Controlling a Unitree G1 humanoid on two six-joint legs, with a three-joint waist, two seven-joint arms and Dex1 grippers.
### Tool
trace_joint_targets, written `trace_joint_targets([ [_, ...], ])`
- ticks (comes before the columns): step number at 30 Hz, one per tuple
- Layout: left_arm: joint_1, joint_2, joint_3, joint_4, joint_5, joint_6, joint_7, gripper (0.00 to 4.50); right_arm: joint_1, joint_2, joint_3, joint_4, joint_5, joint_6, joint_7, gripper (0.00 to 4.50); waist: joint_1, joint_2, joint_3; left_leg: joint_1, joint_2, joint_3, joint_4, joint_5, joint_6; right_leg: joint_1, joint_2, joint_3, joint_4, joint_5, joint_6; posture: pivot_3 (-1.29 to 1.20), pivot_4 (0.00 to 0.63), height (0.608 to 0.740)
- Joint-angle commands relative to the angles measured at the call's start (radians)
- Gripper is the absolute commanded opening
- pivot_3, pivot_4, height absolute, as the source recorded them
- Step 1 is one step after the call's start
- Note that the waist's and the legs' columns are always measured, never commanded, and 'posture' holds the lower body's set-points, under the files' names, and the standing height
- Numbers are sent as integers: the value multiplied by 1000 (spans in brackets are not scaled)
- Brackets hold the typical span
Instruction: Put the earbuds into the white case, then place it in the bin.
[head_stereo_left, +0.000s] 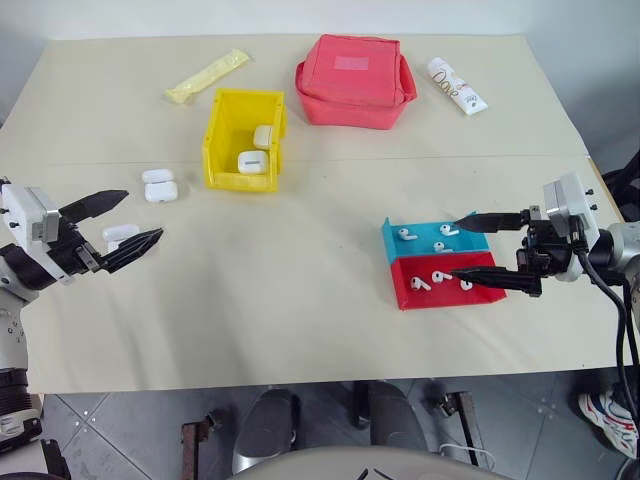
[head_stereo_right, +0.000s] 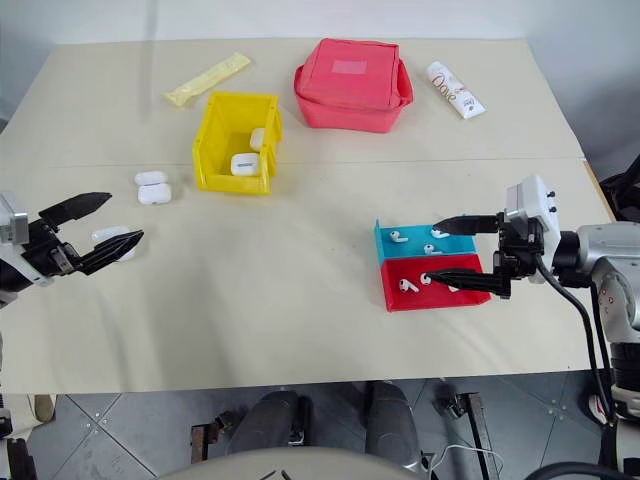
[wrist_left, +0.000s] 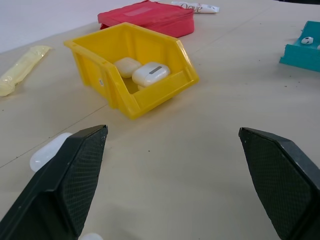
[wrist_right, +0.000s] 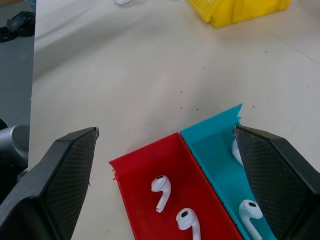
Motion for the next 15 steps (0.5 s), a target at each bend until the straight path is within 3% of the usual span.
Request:
trace_joint_targets([
  [1,-22,6,8,-24,-2,-27,4,4470,-1,-1,-35,-21,12,-10,-4,4500,1,0,0,0,0,0,0,0,0,0,0,0,0,0,0,0,150,740],
  [6,33,21,38,-107,-19,47,51,4470,-29,3,-16,-6,11,-8,5,4500,0,0,0,0,0,0,0,0,0,0,0,0,0,0,0,0,150,740],
  [15,417,88,339,-232,-35,183,3,4470,-181,35,68,131,-33,-37,90,4500,-29,1,0,1,7,1,0,-3,-4,-1,2,0,1,-3,-6,0,150,740],
])
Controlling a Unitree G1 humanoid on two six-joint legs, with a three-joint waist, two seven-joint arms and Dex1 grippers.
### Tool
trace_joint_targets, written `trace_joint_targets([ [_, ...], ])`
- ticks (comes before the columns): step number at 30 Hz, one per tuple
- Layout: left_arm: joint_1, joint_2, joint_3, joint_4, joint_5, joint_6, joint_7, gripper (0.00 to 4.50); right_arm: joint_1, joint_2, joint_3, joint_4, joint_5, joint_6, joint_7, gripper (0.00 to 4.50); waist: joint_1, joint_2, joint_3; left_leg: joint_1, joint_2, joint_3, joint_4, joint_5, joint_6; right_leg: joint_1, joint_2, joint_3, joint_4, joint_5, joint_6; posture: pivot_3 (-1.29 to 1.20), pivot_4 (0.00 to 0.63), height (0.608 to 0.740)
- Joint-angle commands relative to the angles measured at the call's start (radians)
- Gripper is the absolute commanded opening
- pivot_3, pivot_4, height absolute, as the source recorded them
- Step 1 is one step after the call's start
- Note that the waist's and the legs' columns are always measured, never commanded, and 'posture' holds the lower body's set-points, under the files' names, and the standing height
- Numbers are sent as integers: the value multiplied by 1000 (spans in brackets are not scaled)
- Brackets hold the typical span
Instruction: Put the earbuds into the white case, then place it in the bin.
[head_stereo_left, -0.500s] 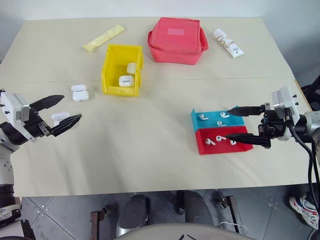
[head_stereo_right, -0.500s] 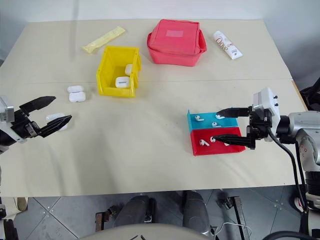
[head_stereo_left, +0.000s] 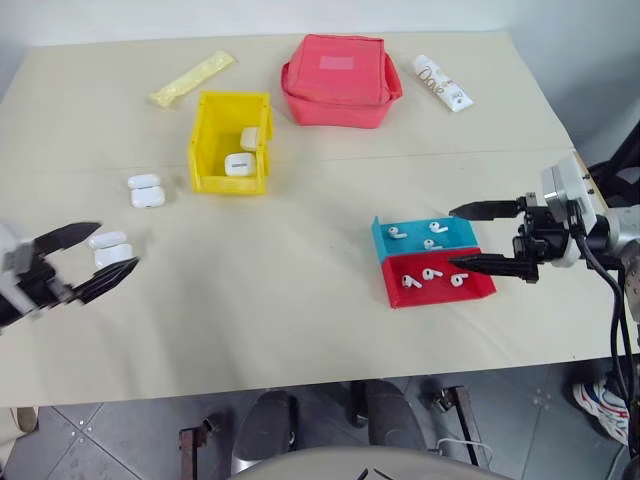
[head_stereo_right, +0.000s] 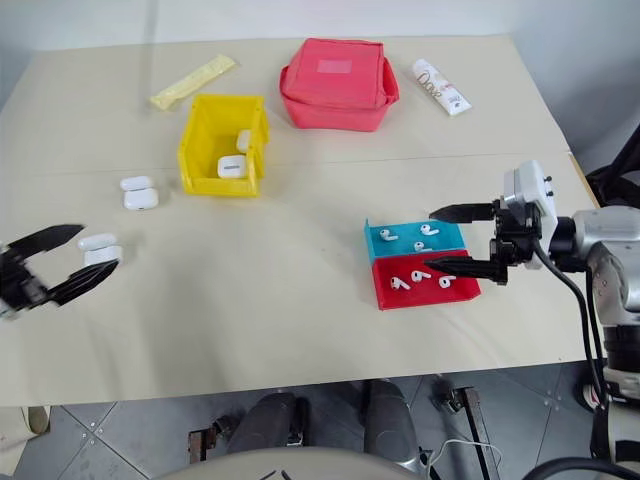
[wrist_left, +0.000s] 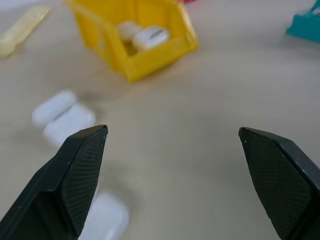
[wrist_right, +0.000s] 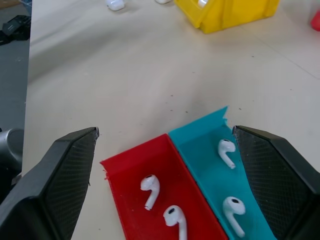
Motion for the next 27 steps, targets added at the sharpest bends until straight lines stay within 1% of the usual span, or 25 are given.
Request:
trace_joint_targets([
  [1,92,29,123,-38,-25,35,-37,4470,-48,13,13,34,-8,-23,47,4500,1,1,0,0,0,0,0,0,0,-1,0,0,0,0,-1,0,150,740],
  [4,227,2,217,-45,-13,25,-79,4470,-116,36,54,107,-38,-41,78,4500,2,0,0,0,0,0,0,0,0,-2,-1,0,1,-1,-2,0,150,740],
  [8,322,-24,267,-67,-16,21,-94,4470,-184,61,91,169,-63,-60,113,4500,9,0,0,-1,0,0,0,-3,-4,-4,-2,2,3,-2,-4,0,150,740],
  [12,357,-52,296,-103,-4,11,-61,4470,-239,81,121,224,-85,-83,147,4500,7,0,-1,-3,0,0,0,-3,-4,-7,-2,5,5,-3,-5,0,150,740],
  [15,343,-68,294,-193,8,67,49,4470,-266,88,137,243,-93,-96,169,4500,6,-1,-1,-3,0,1,0,-3,-3,-8,-2,5,7,-3,-6,0,150,740],
  [19,277,-88,254,-379,6,289,311,4470,-302,101,161,262,-90,-112,174,4500,6,-2,-1,-3,0,0,0,-3,-3,-7,-2,7,7,-3,-6,0,150,740],
  [20,268,-86,250,-402,10,334,348,4470,-307,104,164,263,-91,-114,174,4500,5,-2,-1,-3,0,0,0,-3,-3,-7,-2,7,7,-3,-6,0,150,740],
  [23,198,-54,205,-498,15,633,535,4470,-323,113,175,273,-85,-116,174,4500,3,-3,-3,-2,0,0,0,-2,-2,-7,-1,7,7,-3,-6,0,150,740],
  [24,152,-46,180,-533,19,745,604,4470,-325,113,185,275,-78,-120,174,4500,3,-3,-3,-2,0,0,0,-2,-2,-7,0,7,7,-3,-6,0,150,740],
  [25,91,-33,150,-553,27,867,666,4470,-326,116,193,277,-76,-122,174,4500,4,-4,-3,-2,0,0,0,-2,-2,-7,0,7,8,-3,-6,0,150,740],
  [27,-79,-21,93,-580,51,1164,763,4470,-330,113,215,285,-60,-132,174,4500,8,-4,-3,-2,0,-1,0,-1,-2,-5,1,6,8,-3,-5,0,150,740],
])
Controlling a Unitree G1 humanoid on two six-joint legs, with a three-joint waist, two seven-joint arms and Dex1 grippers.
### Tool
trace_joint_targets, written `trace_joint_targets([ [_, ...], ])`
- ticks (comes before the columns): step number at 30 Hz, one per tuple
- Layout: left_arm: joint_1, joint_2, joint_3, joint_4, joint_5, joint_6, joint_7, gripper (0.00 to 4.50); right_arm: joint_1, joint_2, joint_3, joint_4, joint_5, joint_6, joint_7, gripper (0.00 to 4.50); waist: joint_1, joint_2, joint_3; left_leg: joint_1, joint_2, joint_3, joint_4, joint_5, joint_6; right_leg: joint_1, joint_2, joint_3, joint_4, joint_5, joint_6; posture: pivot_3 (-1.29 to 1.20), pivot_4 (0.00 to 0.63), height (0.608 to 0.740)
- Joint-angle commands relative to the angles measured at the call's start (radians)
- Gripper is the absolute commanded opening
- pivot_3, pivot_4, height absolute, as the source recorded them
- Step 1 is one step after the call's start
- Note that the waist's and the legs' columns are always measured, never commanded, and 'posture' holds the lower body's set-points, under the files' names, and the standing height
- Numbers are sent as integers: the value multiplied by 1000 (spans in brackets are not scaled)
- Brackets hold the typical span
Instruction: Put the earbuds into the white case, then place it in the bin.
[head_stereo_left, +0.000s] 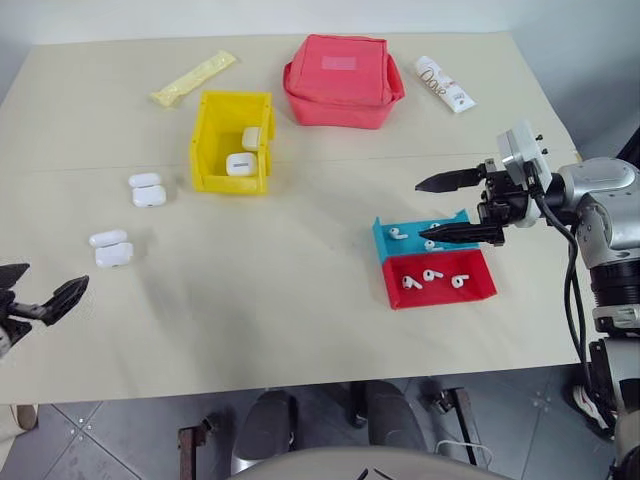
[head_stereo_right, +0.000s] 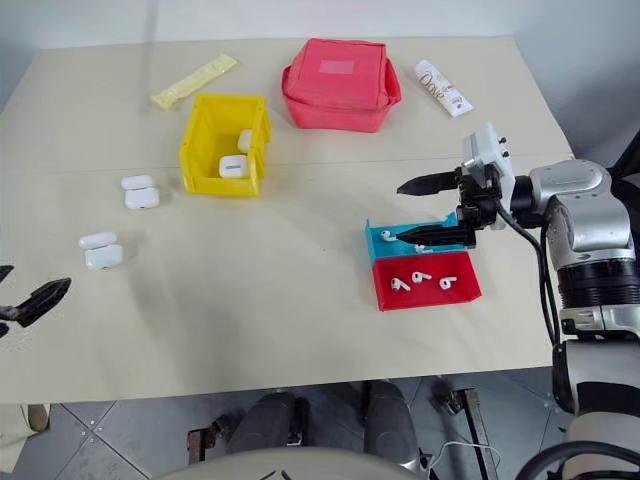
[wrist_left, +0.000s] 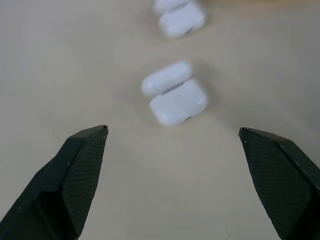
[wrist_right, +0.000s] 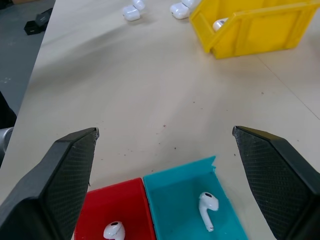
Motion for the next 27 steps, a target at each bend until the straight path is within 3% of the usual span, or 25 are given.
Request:
trace_joint_targets([
  [1,-207,26,-60,-60,30,408,151,4470,-24,-8,22,-1,45,-25,77,4500,1,-1,-1,0,0,0,0,0,0,0,0,0,0,0,0,0,150,740],
  [3,-298,22,-98,-54,15,480,200,4470,-30,-15,44,0,68,-32,77,4500,0,-2,-1,0,-1,-1,0,1,0,0,1,0,1,0,0,0,150,740],
  [13,-441,75,-214,184,-202,482,526,4470,-56,-35,138,-11,149,-74,77,4500,-13,-2,-1,1,0,-1,0,3,-6,-1,1,-1,1,0,0,0,150,740],
  [27,-655,172,-399,506,-515,482,811,4470,-19,-35,117,-38,156,-69,77,4500,-3,-2,-1,0,-1,-2,0,4,-7,-2,1,-1,3,0,1,0,150,740],
])
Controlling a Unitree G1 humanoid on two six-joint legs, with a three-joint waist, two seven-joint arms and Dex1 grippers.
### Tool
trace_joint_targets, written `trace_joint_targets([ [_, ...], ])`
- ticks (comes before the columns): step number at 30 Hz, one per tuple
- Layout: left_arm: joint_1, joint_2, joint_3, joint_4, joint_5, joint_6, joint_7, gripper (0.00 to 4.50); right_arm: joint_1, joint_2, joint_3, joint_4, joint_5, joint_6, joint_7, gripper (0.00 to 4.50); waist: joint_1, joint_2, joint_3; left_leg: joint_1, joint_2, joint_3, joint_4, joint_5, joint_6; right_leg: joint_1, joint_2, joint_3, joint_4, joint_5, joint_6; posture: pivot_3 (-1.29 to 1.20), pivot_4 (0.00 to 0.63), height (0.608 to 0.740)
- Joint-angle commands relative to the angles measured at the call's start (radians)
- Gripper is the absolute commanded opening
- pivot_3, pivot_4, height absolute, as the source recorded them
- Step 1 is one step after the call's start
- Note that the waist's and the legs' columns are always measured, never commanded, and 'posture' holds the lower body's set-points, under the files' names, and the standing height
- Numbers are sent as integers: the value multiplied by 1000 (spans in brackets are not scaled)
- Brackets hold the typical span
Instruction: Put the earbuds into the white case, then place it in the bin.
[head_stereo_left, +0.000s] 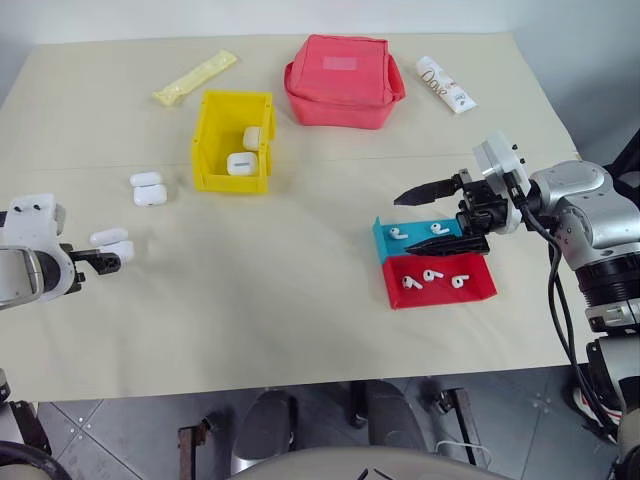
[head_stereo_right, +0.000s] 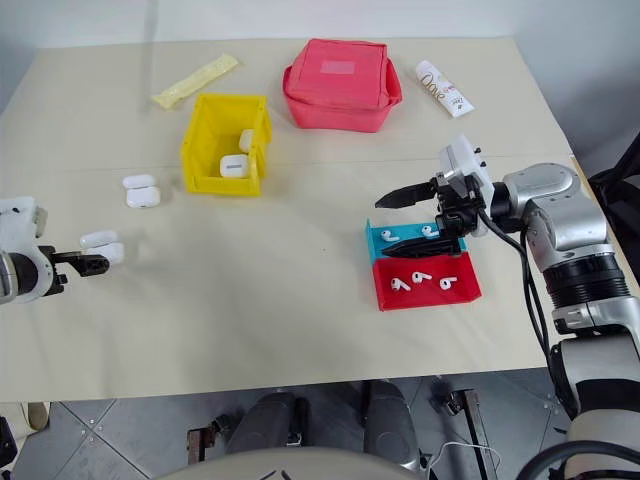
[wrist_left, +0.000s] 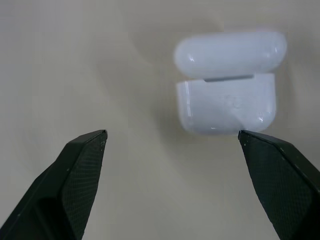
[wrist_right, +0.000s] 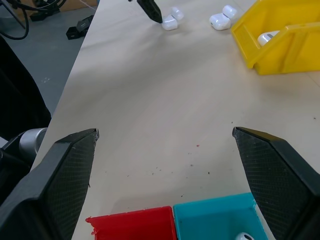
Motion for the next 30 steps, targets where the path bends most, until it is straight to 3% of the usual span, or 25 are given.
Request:
trace_joint_targets([
  [1,-49,32,-19,30,-53,-1,54,4470,7,-13,-37,-30,15,-4,72,4500,0,0,0,0,0,0,0,0,0,0,0,0,0,0,0,0,150,740],
  [14,-229,-31,-119,252,-59,-1,191,4470,24,-6,-56,-38,0,-1,72,4500,2,-1,0,1,0,1,0,2,-1,-1,7,-2,2,0,0,0,150,740],
  [21,-191,-29,-94,230,-166,-1,287,4470,39,-15,-71,-57,-4,9,72,4500,2,-1,0,1,0,1,0,2,-1,-1,7,-1,3,0,0,0,150,740],
  [24,-130,-15,-52,208,-256,-1,377,4470,41,-18,-75,-56,-8,13,72,4500,0,-1,0,1,0,1,0,2,-2,-1,7,0,3,0,0,0,150,740],
  [30,-94,-202,143,153,-396,-1,730,4470,24,-12,-65,-41,-16,16,72,4500,6,0,0,3,0,-1,0,1,-2,0,1,2,4,0,0,0,150,740],
])
